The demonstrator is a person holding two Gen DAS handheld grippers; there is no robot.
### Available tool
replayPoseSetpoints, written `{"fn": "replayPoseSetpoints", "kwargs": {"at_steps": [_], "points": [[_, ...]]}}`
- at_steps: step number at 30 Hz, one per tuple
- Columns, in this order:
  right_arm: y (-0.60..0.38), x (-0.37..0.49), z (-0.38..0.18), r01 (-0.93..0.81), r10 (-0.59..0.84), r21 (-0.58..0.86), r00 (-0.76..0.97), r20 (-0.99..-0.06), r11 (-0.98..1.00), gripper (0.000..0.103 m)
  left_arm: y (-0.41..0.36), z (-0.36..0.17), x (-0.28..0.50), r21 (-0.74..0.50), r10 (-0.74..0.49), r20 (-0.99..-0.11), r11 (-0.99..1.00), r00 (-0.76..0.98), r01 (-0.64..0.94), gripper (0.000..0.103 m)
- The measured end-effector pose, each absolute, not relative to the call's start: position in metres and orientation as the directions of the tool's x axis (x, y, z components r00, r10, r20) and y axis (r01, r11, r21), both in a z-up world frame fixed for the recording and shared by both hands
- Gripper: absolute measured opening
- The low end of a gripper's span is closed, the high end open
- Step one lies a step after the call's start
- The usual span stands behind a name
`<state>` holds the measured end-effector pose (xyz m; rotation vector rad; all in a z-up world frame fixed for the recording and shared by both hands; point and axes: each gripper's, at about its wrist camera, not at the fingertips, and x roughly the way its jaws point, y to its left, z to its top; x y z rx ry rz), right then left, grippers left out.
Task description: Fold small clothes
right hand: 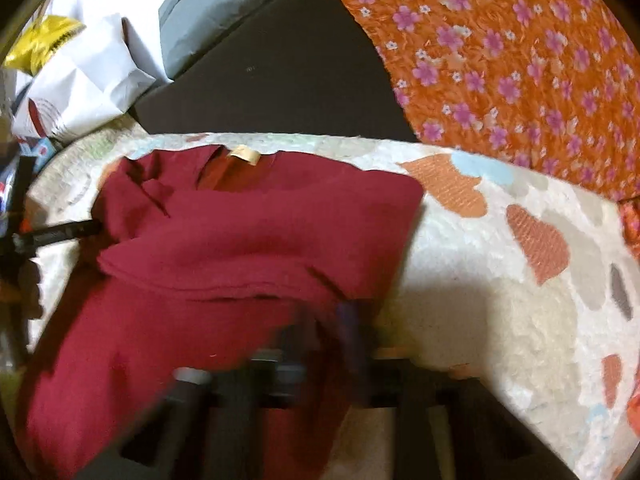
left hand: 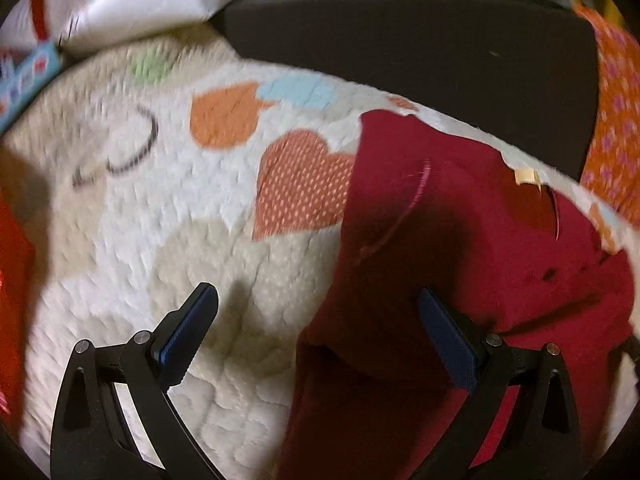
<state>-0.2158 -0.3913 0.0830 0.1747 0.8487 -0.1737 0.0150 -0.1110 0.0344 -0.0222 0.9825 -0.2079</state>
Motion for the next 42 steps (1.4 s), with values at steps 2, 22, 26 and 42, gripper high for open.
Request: {"fn": "replayPoseSetpoints", "kwargs": {"at_steps": [2,22,26,42], "points": [[-0.388,-0.23,0.086,0.191,-0.086,0.055,0.658,-0.748,0.98,0.006,-0.109,0.033,0.017,-0.122,-0.188,-0.828,0.98,0.528,0.158,0.101],[-0.394,-0.154,0.081,0.246,-0.102,0.069,0.619,-0.779,0.967,0.006,-0.12,0.049,0.027,-0.008,-0.1,-0.764,0.989,0.638,0.146,0.101],[-0.426,-0.144,0.054,0.333,-0.119,0.108,0.594,-0.796,0.937,0.005,-0.118,0.031,0.041,-0.039,-0.108,-0.807,0.991,0.58,0.13,0.101],[-0.402,-0.227,0.081,0.331,-0.121,0.105,0.593,-0.796,0.938,0.01,-0.116,0.033,0.017,-0.043,-0.1,-0.79,0.993,0.605,0.107,0.101]]}}
